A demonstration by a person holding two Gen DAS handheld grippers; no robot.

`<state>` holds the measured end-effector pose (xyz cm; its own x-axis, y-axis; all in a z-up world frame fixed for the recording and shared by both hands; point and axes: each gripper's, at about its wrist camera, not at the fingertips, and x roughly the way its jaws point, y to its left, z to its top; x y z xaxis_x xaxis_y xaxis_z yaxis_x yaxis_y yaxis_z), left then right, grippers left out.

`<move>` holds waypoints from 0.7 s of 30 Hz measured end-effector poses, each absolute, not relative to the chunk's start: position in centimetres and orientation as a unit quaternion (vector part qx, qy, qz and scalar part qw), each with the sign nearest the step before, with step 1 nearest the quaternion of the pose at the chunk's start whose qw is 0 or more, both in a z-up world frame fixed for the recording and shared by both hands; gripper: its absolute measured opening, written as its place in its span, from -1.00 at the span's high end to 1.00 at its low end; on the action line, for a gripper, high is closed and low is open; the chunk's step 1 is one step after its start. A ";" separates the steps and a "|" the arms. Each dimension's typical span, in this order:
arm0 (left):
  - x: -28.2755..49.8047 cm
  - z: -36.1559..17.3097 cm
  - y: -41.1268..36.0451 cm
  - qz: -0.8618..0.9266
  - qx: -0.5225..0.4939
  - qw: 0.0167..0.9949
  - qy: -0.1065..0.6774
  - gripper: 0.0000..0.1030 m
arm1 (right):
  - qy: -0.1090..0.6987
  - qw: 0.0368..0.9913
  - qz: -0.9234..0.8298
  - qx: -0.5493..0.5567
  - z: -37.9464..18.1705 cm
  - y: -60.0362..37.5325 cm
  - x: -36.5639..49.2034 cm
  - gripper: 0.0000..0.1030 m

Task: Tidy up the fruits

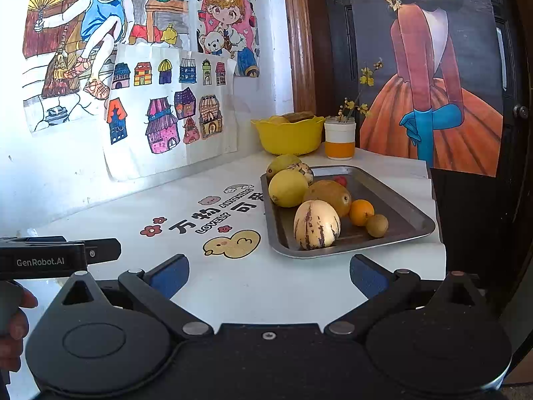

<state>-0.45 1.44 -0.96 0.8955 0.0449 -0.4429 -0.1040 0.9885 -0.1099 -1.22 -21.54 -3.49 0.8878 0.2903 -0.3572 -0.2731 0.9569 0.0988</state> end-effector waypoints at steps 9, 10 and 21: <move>-0.3 -1.0 1.4 0.040 -0.059 0.970 0.234 -0.99 | 0.187 0.971 0.145 0.023 -3.5 -21.5 -1.3 -0.99; -0.4 -1.0 1.3 0.039 -0.058 0.969 0.235 -0.99 | 0.187 0.971 0.145 0.023 -3.5 -21.5 -1.3 -0.99; -0.5 -0.9 1.1 0.038 -0.049 0.969 0.237 -0.99 | 0.188 0.971 0.145 0.022 -3.5 -21.4 -1.4 -0.99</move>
